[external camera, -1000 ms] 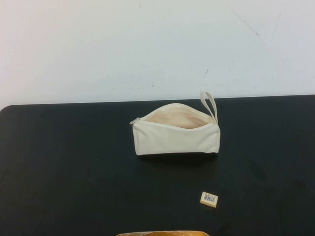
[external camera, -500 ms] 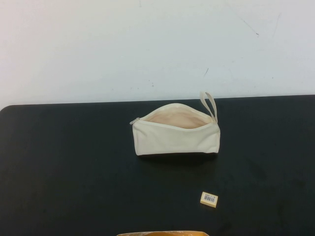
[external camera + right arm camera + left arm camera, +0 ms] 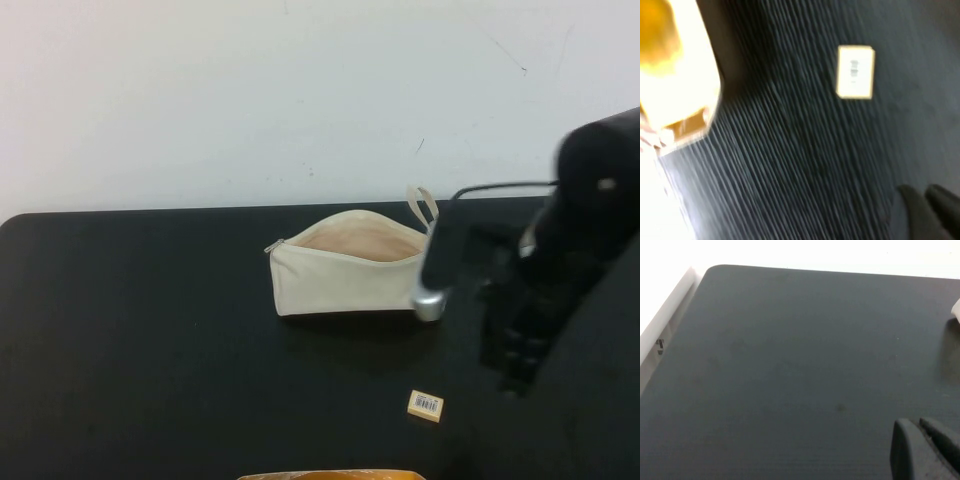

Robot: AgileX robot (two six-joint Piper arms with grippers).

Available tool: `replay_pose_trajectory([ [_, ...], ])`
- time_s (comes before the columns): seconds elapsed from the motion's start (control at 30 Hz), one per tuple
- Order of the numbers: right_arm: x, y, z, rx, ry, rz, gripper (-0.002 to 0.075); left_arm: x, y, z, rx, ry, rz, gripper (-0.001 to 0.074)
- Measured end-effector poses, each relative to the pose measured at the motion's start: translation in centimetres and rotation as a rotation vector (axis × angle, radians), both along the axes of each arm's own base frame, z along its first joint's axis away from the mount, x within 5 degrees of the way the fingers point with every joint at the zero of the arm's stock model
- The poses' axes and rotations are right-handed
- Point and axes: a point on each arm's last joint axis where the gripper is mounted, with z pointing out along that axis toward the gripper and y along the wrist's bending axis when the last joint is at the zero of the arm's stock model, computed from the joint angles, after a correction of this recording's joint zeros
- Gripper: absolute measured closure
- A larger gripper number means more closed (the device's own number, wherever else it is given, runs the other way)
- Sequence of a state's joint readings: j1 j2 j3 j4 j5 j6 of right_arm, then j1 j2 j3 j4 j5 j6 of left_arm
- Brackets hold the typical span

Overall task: Put eraser into pencil case
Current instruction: Pick up the eraser from the table

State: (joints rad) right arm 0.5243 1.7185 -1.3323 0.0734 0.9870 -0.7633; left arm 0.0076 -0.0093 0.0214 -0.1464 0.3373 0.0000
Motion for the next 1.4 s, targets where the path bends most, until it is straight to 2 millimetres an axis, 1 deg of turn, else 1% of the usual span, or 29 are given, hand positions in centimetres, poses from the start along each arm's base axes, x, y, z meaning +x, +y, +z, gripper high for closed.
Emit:
replay_pose_trajectory([
  [0.03,0.4,0.4,-0.6,0.003,0.02,-0.002,0.0666,0.0,0.0,0.0,0.0,0.0,0.0,0.0738],
  [0.07,0.6,0.8,-1.1,0.003,0.033,-0.001,0.0624,0.0,0.0,0.0,0.0,0.0,0.0,0.0738],
  [0.2,1.1,2.1,-3.7,-0.02,0.092,0.012,0.04,0.0,0.0,0.0,0.0,0.0,0.0,0.0738],
  [0.23,1.2,2.3,-4.3,-0.026,0.101,0.016,0.0354,0.0,0.0,0.0,0.0,0.0,0.0,0.0738],
  [0.3,1.5,2.7,-5.2,-0.031,0.108,0.016,0.0305,0.0,0.0,0.0,0.0,0.0,0.0,0.0738],
  [0.4,2.0,3.0,-6.3,-0.021,0.099,-0.017,0.0281,0.0,0.0,0.0,0.0,0.0,0.0,0.0738],
  [0.6,2.9,3.6,-7.7,0.008,0.055,-0.056,0.0274,0.0,0.0,0.0,0.0,-0.002,0.0,0.0738],
  [0.7,3.1,3.7,-8.2,0.009,0.055,-0.063,0.0273,0.0,0.0,0.0,0.0,-0.002,0.0,0.0738],
  [0.97,3.4,4.3,-10.5,0.001,0.074,-0.069,0.0284,0.0,0.0,0.0,0.0,-0.002,0.0,0.0738],
  [1.1,3.5,4.4,-10.8,0.008,0.073,-0.091,0.0352,0.0,0.0,0.0,0.0,-0.002,0.0,0.0738],
  [1.17,3.5,4.4,-10.9,0.008,0.076,-0.097,0.0417,0.0,0.0,0.0,0.0,-0.002,0.0,0.0738],
  [1.23,3.5,4.4,-10.9,0.008,0.086,-0.125,0.05,0.0,0.0,0.0,0.0,-0.002,0.0,0.0738],
  [1.27,3.5,4.4,-10.8,0.008,0.09,-0.136,0.052,0.0,0.0,0.0,0.0,-0.002,0.0,0.0738],
  [1.37,3.3,4.3,-10.4,0.012,0.099,-0.172,0.0519,0.0,0.0,0.0,0.0,-0.002,0.0,0.0738],
  [1.4,3.3,4.3,-9.9,0.018,0.096,-0.183,0.0519,0.0,0.0,0.0,0.0,-0.002,0.0,0.0738],
])
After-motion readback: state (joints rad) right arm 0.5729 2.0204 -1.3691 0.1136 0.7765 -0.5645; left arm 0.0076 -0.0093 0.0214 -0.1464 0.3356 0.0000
